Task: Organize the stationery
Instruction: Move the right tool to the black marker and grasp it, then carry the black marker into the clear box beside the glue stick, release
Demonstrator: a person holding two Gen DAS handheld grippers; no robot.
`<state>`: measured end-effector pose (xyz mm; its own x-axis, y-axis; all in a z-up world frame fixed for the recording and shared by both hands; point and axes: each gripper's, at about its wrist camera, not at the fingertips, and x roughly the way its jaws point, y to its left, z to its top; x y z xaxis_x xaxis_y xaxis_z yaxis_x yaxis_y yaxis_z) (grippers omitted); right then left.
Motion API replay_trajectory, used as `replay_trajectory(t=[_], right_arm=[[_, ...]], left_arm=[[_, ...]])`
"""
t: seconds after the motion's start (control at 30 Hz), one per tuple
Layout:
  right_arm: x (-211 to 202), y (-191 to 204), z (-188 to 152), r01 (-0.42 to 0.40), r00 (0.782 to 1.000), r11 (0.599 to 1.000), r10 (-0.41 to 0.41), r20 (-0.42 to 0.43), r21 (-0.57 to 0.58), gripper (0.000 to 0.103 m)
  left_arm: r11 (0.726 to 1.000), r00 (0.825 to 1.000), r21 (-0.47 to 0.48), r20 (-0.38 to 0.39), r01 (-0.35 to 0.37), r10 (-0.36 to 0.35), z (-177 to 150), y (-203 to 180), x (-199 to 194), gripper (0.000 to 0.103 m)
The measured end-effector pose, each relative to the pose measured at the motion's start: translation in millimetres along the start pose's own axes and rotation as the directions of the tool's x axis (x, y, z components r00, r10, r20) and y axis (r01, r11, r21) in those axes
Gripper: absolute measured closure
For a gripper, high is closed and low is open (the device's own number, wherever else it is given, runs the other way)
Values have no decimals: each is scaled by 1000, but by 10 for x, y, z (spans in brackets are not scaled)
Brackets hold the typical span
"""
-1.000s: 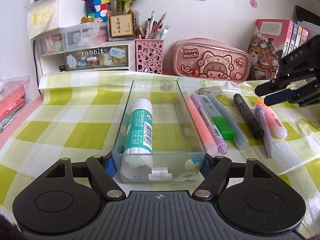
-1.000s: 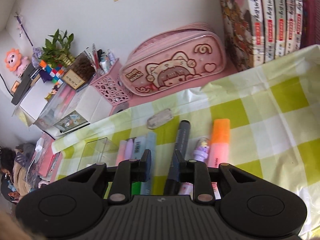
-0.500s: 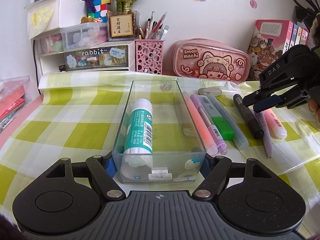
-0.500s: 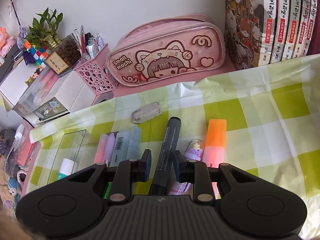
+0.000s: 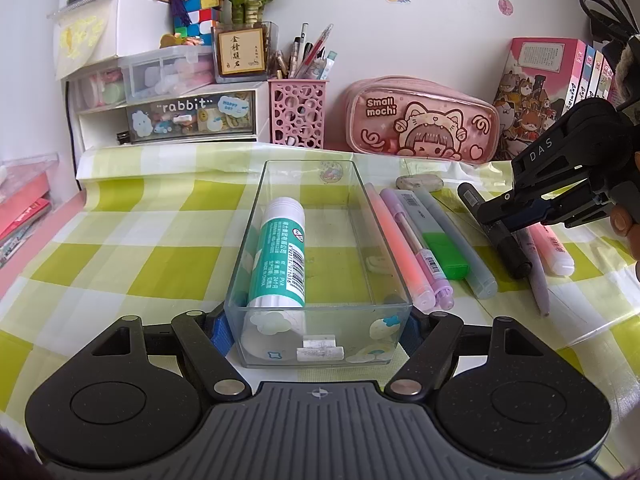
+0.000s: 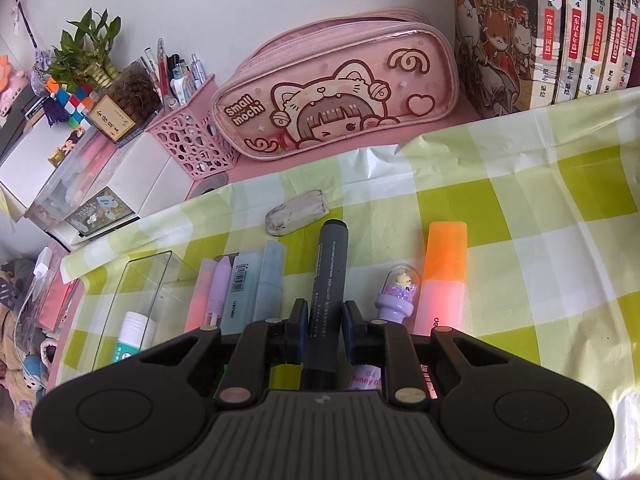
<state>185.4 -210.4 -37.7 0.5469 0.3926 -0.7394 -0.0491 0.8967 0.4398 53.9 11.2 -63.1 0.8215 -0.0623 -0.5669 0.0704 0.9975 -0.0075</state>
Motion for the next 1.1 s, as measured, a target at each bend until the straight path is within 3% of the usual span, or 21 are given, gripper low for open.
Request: replay_trajectory(t=[0.8, 1.1], right_arm=[[-179, 243, -110, -114, 992, 993, 113, 50, 13, 96], [-242, 517, -166, -234, 972, 972, 233, 30, 37, 96]], left_arm=[[1000, 1000, 2, 0, 0, 0, -1, -2, -1, 29], [1000, 1000, 3, 1, 0, 0, 1, 1, -1, 29]])
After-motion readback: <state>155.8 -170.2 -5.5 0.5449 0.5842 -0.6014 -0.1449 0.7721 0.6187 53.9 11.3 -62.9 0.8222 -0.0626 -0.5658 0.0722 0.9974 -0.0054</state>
